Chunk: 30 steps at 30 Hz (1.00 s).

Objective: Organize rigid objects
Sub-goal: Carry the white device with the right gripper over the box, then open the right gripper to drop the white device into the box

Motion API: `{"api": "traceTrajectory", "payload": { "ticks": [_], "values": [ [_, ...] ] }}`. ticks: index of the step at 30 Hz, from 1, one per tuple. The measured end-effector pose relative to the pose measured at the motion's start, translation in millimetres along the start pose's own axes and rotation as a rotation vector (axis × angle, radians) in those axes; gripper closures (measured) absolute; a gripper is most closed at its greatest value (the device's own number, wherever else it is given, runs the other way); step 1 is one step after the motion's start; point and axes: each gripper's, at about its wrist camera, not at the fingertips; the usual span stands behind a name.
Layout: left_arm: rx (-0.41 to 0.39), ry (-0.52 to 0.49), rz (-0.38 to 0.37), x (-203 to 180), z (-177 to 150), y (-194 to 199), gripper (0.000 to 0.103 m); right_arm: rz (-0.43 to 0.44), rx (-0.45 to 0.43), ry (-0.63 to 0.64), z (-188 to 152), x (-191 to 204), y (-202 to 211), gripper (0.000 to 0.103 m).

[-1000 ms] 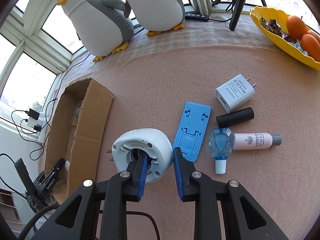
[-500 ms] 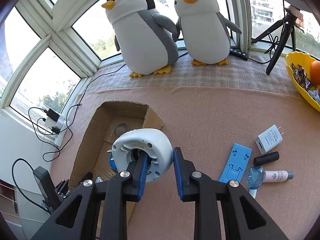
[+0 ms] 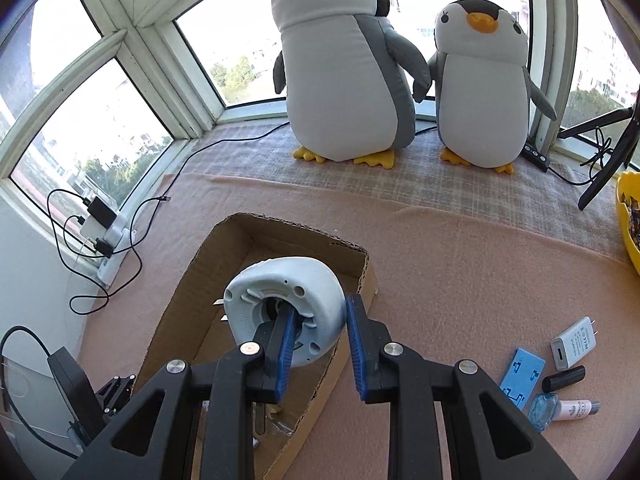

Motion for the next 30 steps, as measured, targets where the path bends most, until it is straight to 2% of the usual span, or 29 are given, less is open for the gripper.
{"api": "traceTrajectory", "payload": {
  "ticks": [8,20,23,27,30],
  "values": [
    [-0.001,0.002,-0.001,0,-1,0,0.064,-0.057,0.011,0.053,4,12,-23,0.081],
    [-0.001,0.004,-0.002,0,-1,0,0.064,-0.088,0.027,0.073,4,15,-37,0.080],
    [-0.001,0.003,-0.002,0,-1,0,0.064,-0.093,0.032,0.076,4,16,-37,0.077],
    [-0.001,0.002,-0.002,1,-1,0,0.064,-0.094,0.006,0.083,5,17,-31,0.061],
    [-0.002,0.001,-0.003,1,-2,0,0.064,-0.086,-0.003,0.084,6,17,-26,0.061]
  ]
}}
Point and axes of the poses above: each gripper's, at about its wrist camera, not at the fingertips, and y roughly against the way its jaws point, x to its left, z to its top, and after that the axes turned 11 degrees about -y, right-handed
